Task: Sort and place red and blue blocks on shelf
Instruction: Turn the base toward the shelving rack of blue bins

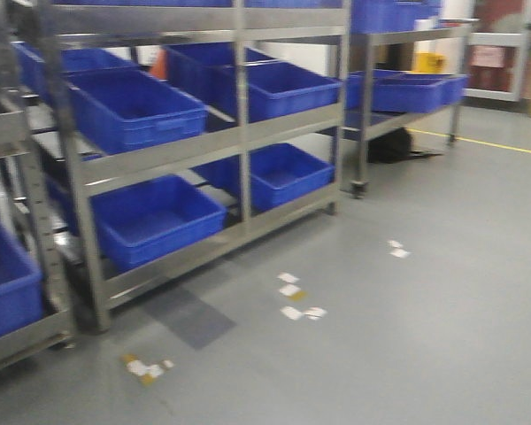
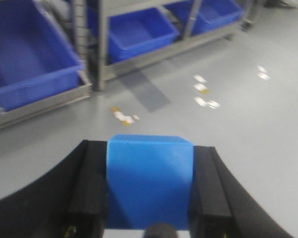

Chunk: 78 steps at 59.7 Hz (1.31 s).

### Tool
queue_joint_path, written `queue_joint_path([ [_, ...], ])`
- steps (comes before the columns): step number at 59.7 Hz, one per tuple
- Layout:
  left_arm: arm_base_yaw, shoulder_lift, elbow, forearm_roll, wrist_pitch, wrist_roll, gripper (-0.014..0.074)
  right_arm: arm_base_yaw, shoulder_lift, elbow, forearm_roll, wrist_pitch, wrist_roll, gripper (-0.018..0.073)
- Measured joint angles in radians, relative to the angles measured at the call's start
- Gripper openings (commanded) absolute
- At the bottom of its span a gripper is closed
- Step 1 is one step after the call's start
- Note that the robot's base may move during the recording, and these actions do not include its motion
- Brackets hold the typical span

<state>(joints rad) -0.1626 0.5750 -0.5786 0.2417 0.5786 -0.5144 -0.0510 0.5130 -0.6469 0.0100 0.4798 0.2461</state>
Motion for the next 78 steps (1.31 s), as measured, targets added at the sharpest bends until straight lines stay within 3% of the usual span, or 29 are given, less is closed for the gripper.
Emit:
queue_joint_path([
  [78, 0.000, 0.000, 0.000, 0.000, 0.000, 0.000, 0.0123, 0.000, 0.000, 0.000, 0.000, 0.000, 0.000, 0.0060],
])
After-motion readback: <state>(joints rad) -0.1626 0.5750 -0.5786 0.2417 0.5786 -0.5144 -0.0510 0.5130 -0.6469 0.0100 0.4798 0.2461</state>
